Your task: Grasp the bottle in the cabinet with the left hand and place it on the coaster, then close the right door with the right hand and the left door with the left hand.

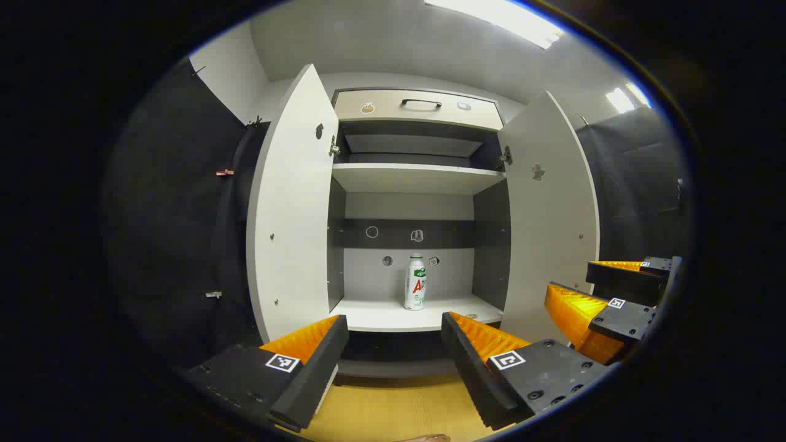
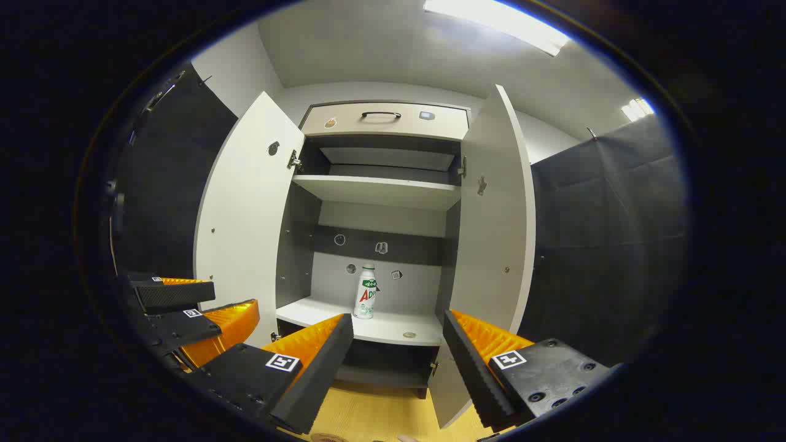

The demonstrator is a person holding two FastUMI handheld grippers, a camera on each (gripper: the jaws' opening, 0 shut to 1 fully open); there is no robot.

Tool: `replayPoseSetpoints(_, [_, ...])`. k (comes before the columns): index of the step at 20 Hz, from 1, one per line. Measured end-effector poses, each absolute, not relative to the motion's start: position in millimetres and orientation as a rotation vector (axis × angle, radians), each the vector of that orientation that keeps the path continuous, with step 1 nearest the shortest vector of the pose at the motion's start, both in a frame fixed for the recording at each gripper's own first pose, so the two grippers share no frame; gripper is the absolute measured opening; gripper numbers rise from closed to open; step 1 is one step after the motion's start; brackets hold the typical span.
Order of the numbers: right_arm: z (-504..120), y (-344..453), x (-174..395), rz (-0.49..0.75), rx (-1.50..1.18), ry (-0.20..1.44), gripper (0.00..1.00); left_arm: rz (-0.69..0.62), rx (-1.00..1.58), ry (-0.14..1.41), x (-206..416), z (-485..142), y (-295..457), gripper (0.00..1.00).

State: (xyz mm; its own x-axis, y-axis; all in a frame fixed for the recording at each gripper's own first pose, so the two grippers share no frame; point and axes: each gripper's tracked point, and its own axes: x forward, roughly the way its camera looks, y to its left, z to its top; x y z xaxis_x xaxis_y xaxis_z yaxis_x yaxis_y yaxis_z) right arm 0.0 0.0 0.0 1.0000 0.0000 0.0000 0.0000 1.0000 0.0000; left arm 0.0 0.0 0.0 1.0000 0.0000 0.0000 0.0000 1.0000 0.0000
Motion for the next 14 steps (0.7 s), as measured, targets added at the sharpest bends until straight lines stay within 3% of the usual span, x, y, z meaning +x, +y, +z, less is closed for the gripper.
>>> replayPoseSetpoints(14, [-5.0, 0.2, 2.2, -0.003, 0.010, 0.021, 0.97, -0.029, 0.018, -0.003, 1.9, 0.5, -6.1, 0.96])
